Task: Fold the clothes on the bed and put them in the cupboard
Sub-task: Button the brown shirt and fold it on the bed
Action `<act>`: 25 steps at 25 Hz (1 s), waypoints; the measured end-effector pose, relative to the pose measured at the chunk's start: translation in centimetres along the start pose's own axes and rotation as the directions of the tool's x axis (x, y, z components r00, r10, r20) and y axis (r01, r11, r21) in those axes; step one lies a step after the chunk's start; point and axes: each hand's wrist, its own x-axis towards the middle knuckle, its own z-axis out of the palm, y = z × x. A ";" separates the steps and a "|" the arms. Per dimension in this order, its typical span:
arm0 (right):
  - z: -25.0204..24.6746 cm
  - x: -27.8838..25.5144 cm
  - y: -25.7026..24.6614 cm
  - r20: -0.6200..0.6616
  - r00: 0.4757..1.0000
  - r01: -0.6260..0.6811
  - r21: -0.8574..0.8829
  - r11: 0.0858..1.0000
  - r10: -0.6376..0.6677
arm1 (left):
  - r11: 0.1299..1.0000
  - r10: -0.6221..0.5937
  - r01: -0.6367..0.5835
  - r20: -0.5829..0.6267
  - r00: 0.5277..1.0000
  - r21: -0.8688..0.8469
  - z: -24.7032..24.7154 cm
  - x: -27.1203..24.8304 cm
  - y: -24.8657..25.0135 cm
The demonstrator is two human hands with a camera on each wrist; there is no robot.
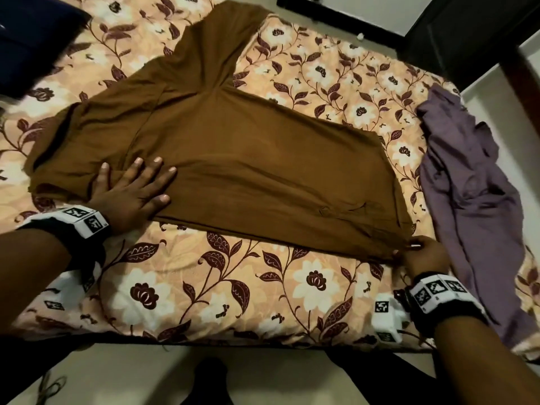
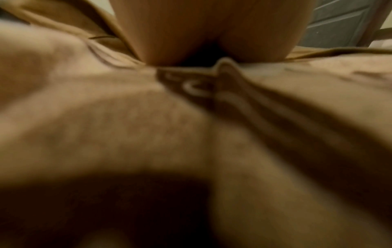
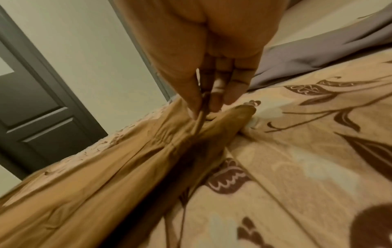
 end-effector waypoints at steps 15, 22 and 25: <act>8.9 -4.8 -7.0 0.551 0.631 0.762 -0.309 0.570 -0.545 | 0.963 0.248 -0.261 0.153 0.957 0.069 0.1 2.4 6.9; 2.1 -0.5 1.1 0.646 0.595 0.796 -0.395 0.459 -0.477 | 0.884 0.346 -0.302 -0.067 0.936 0.357 -1.6 -3.6 -8.4; 1.5 -2.1 0.9 0.629 0.617 0.787 -0.490 0.376 -0.472 | 0.851 0.461 -0.351 -0.237 0.855 0.392 -1.9 -5.2 -8.7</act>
